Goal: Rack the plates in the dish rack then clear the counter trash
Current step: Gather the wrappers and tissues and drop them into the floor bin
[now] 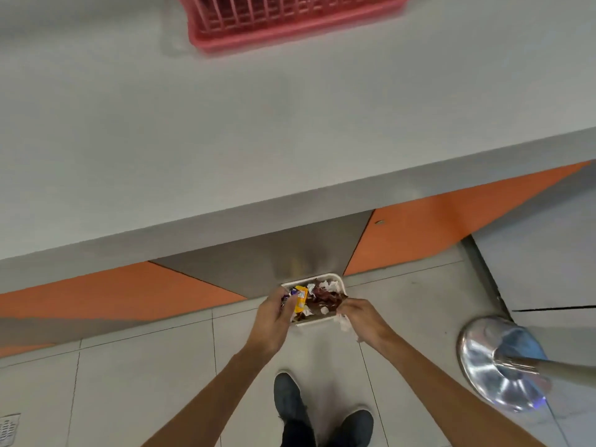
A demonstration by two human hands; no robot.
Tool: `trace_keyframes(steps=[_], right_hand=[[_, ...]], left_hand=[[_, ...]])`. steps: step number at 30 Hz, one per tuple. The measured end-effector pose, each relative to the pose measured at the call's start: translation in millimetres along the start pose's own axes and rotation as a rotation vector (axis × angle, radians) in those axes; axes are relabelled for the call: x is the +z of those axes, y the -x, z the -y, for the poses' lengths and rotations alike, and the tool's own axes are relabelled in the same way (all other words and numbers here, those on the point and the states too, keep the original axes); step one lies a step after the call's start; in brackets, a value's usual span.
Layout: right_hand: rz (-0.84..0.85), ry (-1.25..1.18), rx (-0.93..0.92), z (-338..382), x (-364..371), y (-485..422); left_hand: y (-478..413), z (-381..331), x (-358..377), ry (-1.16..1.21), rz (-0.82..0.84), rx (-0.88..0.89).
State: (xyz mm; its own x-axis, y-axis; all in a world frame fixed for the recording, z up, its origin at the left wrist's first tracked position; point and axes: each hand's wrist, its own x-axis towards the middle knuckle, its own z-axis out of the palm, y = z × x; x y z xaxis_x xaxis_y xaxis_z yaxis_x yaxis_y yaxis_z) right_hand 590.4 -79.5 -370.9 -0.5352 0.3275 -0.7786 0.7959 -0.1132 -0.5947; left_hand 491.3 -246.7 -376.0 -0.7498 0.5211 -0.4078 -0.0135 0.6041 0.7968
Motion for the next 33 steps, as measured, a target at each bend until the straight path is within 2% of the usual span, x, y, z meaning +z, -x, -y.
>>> trace_keyframes(steps=[5,8,11,13,15,17,19,22,28,31,33], right_hand=[[-0.055,-0.057,0.057,-74.5,24.5,-122.4],[-0.117,0.006,-0.053,-112.5,35.2,-188.7],[-0.212,0.208,-0.248,-128.9,35.4,-247.7],[-0.236,0.353,-0.379,-133.0,36.8,-283.3],[-0.209,0.481,-0.413,-139.8,37.0,-316.0],[-0.143,0.574,-0.398,-148.2,37.7,-340.2],[-0.104,0.62,-0.386,-157.5,38.2,-351.1],[-0.048,0.668,-0.387,-168.9,44.2,-356.6],[-0.093,0.591,-0.445,-168.5,29.7,-345.2],[-0.096,0.581,-0.472,-168.2,28.6,-340.3],[-0.113,0.552,-0.476,-169.9,28.5,-339.1]], left_hand=[[-89.0,100.9,57.1,-0.153,0.056,0.08],[-139.2,162.9,103.4,-0.277,0.089,0.174],[-174.7,204.7,146.2,-0.345,0.074,0.257],[-191.3,229.3,168.7,-0.292,0.081,0.287],[-206.9,251.0,187.9,-0.272,0.115,0.358],[-220.9,273.9,202.2,-0.369,0.169,0.446],[-226.7,295.8,207.9,-0.501,0.214,0.515],[-222.2,330.0,197.5,-0.693,0.171,0.594],[-222.8,337.3,187.1,-0.966,0.112,0.63],[-224.4,329.5,182.7,-1.042,0.213,0.611],[-224.7,323.2,180.2,-1.025,0.319,0.515]])
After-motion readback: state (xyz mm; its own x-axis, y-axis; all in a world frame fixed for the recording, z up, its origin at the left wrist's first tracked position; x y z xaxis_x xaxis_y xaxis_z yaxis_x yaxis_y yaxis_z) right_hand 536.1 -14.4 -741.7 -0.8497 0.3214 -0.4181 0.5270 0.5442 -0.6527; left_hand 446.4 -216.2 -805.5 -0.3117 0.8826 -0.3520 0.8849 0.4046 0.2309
